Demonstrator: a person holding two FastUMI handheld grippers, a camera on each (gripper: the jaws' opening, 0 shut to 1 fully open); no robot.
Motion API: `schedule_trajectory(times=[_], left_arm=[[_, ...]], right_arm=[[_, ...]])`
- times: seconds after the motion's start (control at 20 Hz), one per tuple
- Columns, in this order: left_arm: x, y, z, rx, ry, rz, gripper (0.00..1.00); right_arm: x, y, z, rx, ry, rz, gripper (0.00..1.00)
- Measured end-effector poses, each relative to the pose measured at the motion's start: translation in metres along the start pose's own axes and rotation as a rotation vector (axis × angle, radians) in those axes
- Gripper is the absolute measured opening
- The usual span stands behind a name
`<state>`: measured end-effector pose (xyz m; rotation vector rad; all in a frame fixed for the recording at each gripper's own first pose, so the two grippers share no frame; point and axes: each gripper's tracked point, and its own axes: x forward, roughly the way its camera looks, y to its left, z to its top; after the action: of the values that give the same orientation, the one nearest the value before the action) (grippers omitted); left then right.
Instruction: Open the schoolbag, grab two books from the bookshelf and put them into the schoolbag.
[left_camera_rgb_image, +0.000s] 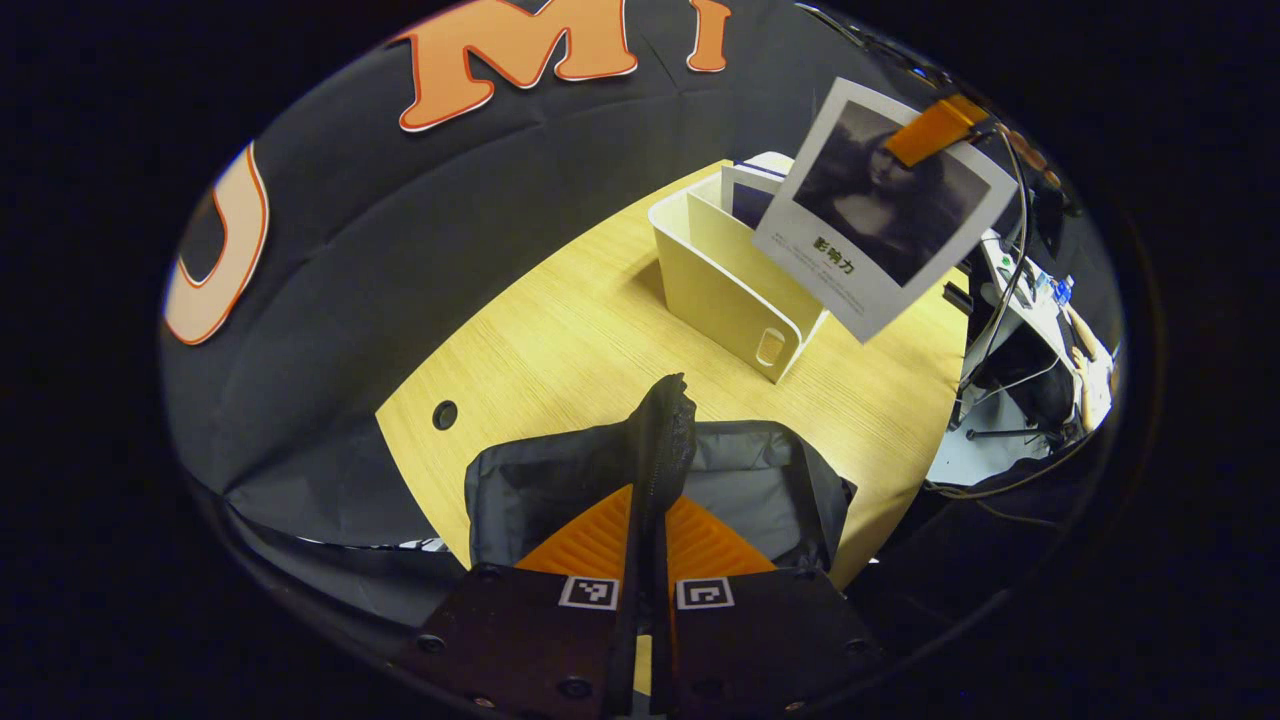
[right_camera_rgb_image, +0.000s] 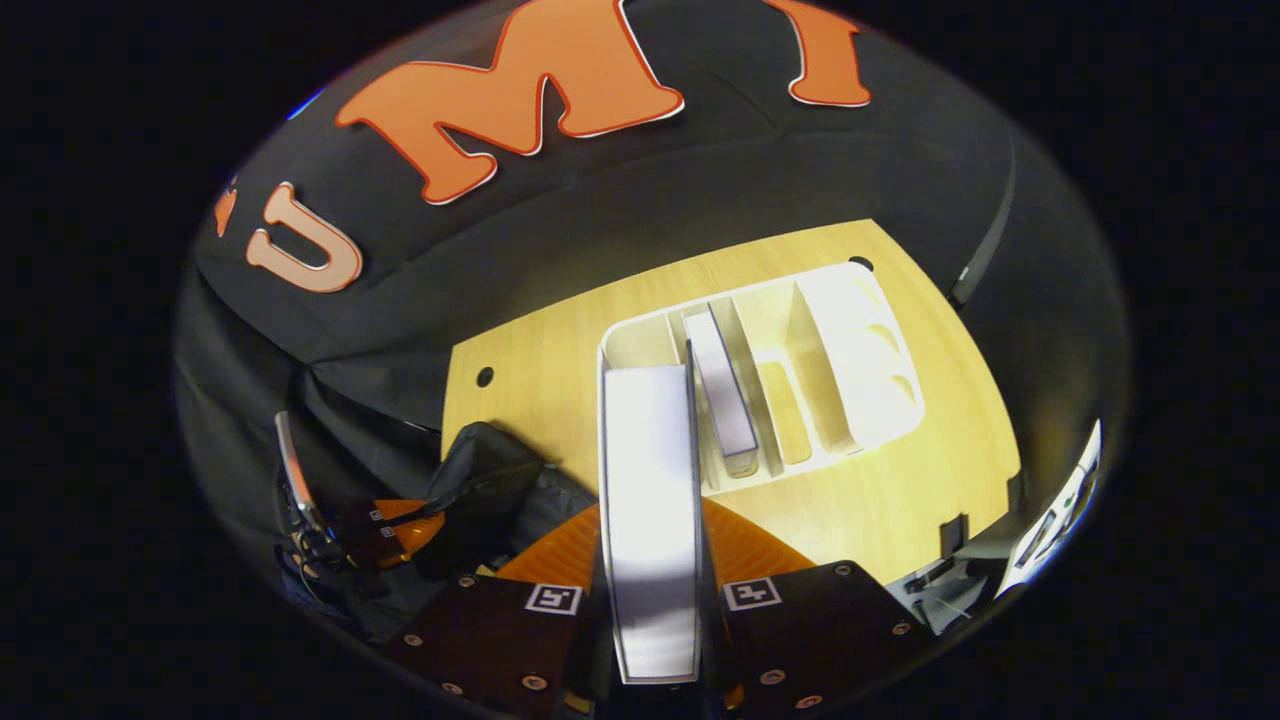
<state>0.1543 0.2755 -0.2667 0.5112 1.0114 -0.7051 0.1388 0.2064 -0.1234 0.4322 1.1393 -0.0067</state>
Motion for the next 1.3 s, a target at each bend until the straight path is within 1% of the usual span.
schedule_trajectory(times=[0.05,0.15,0.3,0.35,0.55,0.7,0.9,1.05,1.2,1.3], left_arm=[[-0.001,0.001,0.001,0.004,-0.003,0.001,0.07],[-0.001,0.001,0.003,0.003,-0.005,0.001,0.07],[-0.003,0.003,0.008,-0.018,-0.023,0.021,0.07],[-0.004,0.001,0.009,-0.017,-0.025,0.017,0.05],[-0.011,-0.003,0.011,-0.016,-0.038,0.026,0.05],[-0.015,-0.009,0.015,-0.038,-0.049,0.021,0.05],[-0.015,-0.017,0.021,-0.084,-0.073,0.019,0.05],[-0.015,-0.029,0.025,-0.123,-0.105,0.005,0.05],[-0.016,-0.04,0.028,-0.134,-0.125,-0.008,0.05],[-0.017,-0.046,0.028,-0.144,-0.132,-0.019,0.05]], right_arm=[[0.002,0.0,-0.009,0.016,-0.002,0.014,0.37],[0.01,0.005,-0.032,0.046,0.014,0.058,0.36],[0.023,0.022,-0.061,0.104,0.042,0.152,0.36],[0.031,0.03,-0.072,0.116,0.053,0.179,0.36],[0.066,0.059,-0.106,0.18,0.097,0.284,0.36],[0.1,0.08,-0.13,0.262,0.12,0.357,0.35],[0.147,0.105,-0.141,0.369,0.121,0.446,0.35],[0.171,0.13,-0.141,0.397,0.103,0.511,0.35],[0.194,0.148,-0.148,0.395,0.081,0.525,0.35],[0.21,0.159,-0.153,0.42,0.075,0.532,0.35]])
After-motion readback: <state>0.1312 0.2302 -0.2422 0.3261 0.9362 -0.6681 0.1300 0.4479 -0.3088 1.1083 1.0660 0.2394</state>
